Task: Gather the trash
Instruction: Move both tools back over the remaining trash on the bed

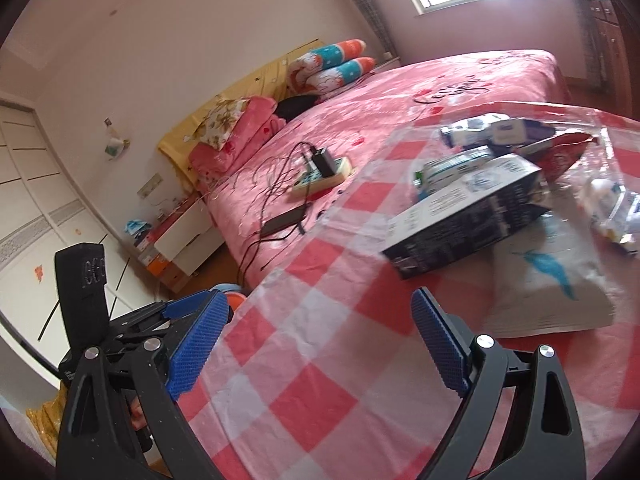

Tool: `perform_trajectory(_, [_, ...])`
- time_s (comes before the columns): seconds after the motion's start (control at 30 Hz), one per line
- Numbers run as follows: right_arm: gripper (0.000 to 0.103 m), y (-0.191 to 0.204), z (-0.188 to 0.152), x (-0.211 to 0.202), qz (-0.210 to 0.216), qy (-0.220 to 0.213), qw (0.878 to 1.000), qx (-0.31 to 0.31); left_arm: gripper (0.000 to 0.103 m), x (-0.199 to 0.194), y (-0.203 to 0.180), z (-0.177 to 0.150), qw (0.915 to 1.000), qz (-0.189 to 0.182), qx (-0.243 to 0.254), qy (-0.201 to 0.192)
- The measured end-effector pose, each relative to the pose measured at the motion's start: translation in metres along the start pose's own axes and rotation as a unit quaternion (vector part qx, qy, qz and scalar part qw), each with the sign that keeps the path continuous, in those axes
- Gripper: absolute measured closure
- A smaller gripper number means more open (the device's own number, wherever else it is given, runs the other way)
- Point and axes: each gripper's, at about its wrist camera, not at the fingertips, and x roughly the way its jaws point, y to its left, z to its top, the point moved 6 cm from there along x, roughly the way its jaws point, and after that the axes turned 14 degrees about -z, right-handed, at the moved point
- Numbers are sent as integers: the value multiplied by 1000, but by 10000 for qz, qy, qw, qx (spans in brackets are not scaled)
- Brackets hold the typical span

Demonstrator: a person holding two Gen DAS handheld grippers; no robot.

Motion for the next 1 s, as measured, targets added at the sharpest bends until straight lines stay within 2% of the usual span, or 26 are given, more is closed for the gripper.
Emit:
perform_trajectory(0.3, [11, -43, 10, -12, -331, -152, 9991, 226, 32, 34, -44, 13, 9979, -344, 520, 154])
perform_trajectory(0.7, [11, -97, 22, -29, -643, -366, 9957, 552, 32, 69, -89, 27, 9924, -607, 1030, 294])
perform_trajectory(1.0, [11, -137, 37, -30, -557, -438, 9911, 1130, 32, 96, -114, 40, 9851, -729, 1472, 512])
